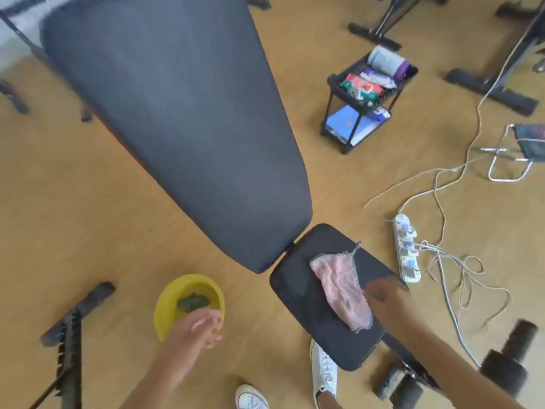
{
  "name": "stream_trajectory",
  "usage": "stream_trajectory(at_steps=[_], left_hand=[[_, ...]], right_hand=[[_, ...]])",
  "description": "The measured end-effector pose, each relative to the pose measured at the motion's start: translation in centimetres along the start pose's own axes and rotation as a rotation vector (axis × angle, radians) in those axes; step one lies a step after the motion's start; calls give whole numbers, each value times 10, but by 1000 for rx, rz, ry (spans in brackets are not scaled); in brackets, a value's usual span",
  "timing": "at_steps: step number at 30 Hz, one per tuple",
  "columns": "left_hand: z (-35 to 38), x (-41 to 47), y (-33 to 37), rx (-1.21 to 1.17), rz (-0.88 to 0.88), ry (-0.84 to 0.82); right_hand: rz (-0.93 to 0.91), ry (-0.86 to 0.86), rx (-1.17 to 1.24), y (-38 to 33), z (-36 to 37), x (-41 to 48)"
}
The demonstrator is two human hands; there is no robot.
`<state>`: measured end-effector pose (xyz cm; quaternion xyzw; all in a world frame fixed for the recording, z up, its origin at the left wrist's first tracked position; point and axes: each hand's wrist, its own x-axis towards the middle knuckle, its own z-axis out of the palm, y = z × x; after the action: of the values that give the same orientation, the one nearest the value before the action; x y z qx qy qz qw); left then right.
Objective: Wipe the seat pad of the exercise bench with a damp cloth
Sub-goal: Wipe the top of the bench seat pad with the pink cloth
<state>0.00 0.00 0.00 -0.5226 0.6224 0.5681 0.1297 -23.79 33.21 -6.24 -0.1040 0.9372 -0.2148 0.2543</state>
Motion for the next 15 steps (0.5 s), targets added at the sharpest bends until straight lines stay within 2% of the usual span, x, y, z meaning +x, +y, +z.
stream_trajectory(at_steps=[2, 4, 6, 8, 12, 13, 14, 15], left_hand=[[44, 53, -10, 128, 10, -47], [86, 103, -13, 174, -3, -107], [122, 141, -23, 277, 66, -103], [146, 173, -28, 347, 148, -41], [173, 205, -29, 338, 191, 58], [175, 206, -31, 345, 207, 82], [175, 207, -33, 355, 218, 103], [175, 208, -34, 366, 223, 113]], right_hand=[[-207, 20, -263, 30, 34, 41], [-469, -71, -493, 51, 66, 76], [-726, -110, -644, 71, 94, 102], [-879, -100, -700, 89, 114, 125], [-1281, -176, -612, 91, 126, 136], [-1316, -157, -555, 93, 124, 136], [-1264, -108, -475, 94, 120, 136], [-1131, -18, -386, 94, 118, 136]])
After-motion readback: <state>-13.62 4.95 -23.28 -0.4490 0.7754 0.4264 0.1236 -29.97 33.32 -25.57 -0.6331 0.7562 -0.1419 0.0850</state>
